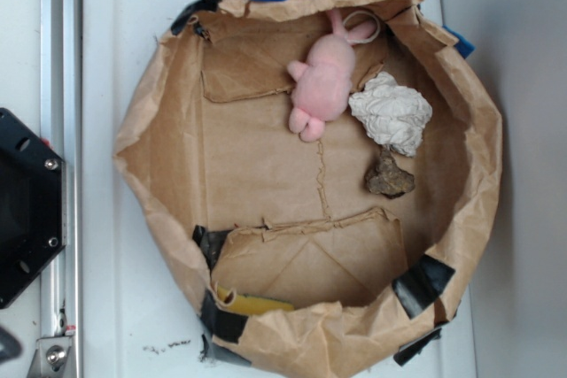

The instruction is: Grab the rock.

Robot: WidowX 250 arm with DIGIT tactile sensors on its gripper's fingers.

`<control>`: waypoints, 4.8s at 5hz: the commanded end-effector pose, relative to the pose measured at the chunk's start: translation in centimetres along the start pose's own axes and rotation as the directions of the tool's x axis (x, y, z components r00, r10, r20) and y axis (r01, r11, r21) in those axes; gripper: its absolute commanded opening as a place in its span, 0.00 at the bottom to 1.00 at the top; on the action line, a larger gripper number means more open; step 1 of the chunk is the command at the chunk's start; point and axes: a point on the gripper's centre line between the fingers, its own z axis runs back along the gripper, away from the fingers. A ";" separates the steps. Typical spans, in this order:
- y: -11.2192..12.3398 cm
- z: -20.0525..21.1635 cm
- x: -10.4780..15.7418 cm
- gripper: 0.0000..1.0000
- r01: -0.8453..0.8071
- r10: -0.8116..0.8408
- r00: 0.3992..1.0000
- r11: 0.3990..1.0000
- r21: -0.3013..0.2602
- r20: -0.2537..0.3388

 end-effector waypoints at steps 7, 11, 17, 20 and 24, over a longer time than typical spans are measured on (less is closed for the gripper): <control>3.7 -4.0 9.6 1.00 -0.214 0.217 0.964 0.976 -0.040 0.151; 0.5 -12.9 14.5 1.00 -0.037 0.047 0.993 0.995 -0.095 0.110; 1.1 -15.0 15.3 1.00 -0.203 0.191 0.915 0.979 -0.005 0.356; 1.1 -16.3 16.1 1.00 -0.321 0.325 0.883 0.945 -0.069 0.338; -0.5 -17.3 15.9 1.00 -0.416 0.428 0.845 0.903 -0.109 0.320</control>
